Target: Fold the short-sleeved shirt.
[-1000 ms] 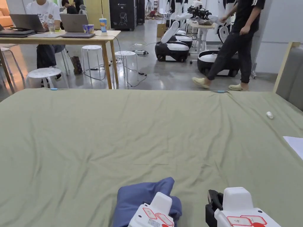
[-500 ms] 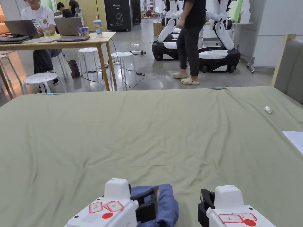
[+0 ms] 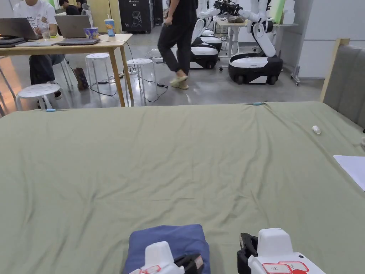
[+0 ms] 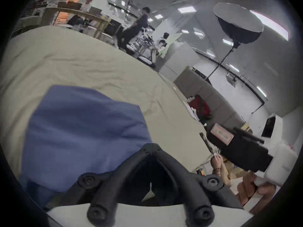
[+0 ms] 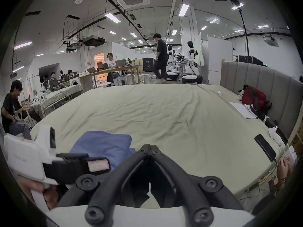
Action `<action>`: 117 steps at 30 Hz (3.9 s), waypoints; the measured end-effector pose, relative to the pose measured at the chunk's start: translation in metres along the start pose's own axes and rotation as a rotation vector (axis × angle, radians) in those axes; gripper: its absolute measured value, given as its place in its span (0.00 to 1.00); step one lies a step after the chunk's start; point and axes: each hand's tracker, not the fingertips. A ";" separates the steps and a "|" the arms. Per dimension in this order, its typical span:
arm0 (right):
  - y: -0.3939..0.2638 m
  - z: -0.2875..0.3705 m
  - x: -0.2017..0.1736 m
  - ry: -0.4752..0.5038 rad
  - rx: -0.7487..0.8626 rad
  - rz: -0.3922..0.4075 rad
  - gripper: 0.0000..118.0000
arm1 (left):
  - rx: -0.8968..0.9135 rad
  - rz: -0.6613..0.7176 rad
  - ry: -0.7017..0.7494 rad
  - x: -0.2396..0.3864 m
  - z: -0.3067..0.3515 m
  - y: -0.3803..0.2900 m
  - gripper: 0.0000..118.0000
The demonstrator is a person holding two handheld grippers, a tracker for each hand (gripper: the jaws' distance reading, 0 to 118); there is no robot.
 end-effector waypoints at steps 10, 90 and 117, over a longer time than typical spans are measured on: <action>0.006 -0.006 -0.003 0.008 -0.031 -0.009 0.00 | 0.043 0.002 0.046 -0.003 0.020 0.015 0.00; 0.054 -0.150 -0.349 0.438 -0.188 0.237 0.00 | 0.202 0.182 0.715 -0.394 0.397 0.174 0.17; 0.204 0.019 -0.039 -0.072 0.349 0.141 0.00 | 0.555 -0.593 0.556 0.057 0.160 0.230 0.00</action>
